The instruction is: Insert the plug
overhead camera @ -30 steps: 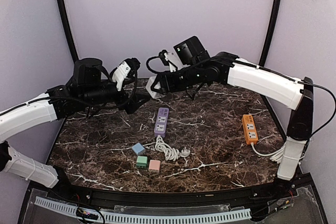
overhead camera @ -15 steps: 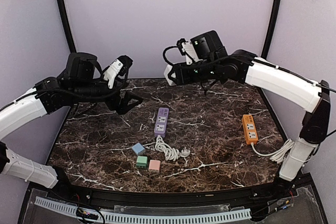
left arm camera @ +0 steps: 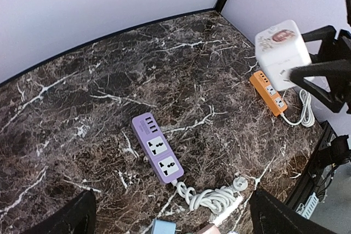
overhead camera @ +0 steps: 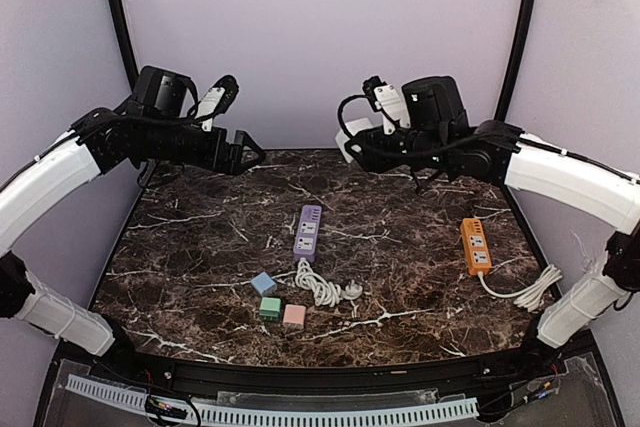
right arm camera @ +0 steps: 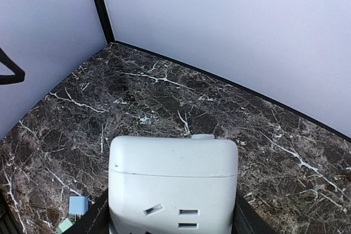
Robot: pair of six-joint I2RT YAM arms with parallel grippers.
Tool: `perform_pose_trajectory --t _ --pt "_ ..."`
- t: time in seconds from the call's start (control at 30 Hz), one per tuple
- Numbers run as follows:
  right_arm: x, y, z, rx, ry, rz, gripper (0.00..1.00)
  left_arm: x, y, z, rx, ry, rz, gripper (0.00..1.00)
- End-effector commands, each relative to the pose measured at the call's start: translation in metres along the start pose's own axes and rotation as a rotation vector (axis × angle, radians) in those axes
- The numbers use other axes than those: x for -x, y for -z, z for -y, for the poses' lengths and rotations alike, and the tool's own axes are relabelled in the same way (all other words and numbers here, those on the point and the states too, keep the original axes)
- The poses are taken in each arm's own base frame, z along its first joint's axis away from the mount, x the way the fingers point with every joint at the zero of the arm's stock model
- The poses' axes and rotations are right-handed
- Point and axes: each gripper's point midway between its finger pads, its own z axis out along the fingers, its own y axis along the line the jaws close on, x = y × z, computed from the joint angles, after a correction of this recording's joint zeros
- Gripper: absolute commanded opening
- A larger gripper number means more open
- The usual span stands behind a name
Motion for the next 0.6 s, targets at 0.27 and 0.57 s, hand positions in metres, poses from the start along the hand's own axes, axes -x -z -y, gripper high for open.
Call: perform_pose_trajectory --t 0.27,0.57 --pt "0.017 0.037 -0.022 0.135 0.219 0.227 0.21 0.001 -0.006 0.033 -0.259 0.170 -0.162 0.99" --pt "0.003 0.037 -0.036 0.176 0.324 0.261 0.21 0.022 -0.009 0.059 -0.417 0.242 -0.170 0.98"
